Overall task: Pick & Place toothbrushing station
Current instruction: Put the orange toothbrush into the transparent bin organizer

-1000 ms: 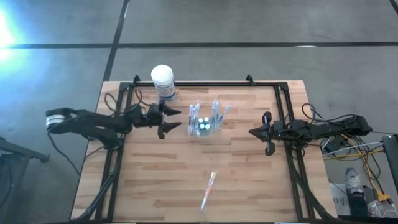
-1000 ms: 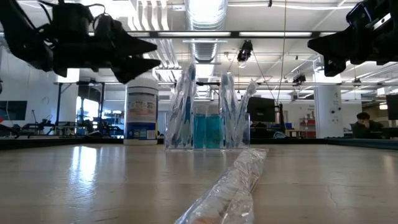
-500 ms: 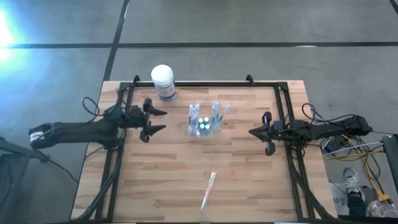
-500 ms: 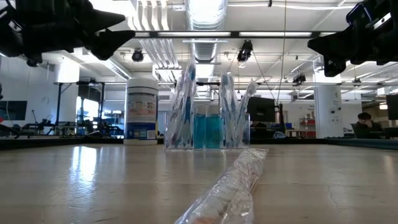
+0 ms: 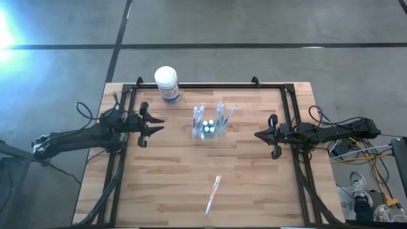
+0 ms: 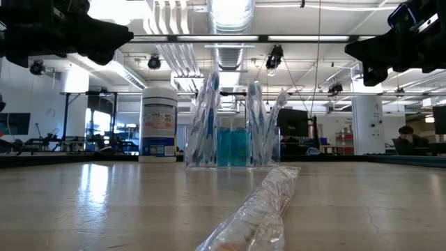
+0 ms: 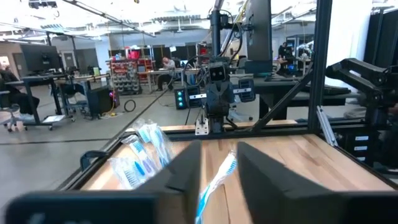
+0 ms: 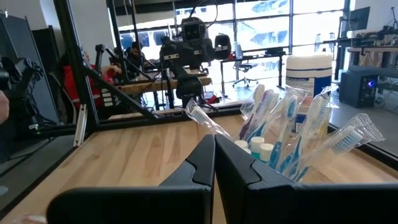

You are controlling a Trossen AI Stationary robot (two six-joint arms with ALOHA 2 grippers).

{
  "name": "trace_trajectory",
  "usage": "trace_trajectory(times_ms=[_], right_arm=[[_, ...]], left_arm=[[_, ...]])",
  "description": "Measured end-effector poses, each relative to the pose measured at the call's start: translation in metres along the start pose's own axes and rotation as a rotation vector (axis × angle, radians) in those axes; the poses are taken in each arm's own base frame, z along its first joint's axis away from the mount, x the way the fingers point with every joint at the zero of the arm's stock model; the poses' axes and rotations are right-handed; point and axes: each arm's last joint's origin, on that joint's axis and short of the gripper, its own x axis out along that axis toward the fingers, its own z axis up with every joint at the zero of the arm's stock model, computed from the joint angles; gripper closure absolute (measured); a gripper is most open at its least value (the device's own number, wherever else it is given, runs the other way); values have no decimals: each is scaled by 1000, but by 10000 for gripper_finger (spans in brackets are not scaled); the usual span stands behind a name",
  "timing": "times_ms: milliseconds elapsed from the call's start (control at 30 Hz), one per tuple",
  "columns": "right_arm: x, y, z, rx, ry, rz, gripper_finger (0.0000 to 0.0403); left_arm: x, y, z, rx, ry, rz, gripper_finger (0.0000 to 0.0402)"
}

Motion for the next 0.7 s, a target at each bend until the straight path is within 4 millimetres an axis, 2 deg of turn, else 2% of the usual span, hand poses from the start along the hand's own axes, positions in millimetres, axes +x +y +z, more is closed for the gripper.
trace_trajectory(times_ms=[200, 567, 700], right_arm=[[0, 0, 0, 0, 0, 0, 394], [0, 0, 0, 0, 1, 0, 394], [0, 0, 0, -1, 0, 0, 394]], left_arm=[[-2, 0, -2, -42, 30, 23, 389], [-6, 0, -13, -64, 140, 38, 397], [-9, 6, -13, -100, 141, 188, 399]])
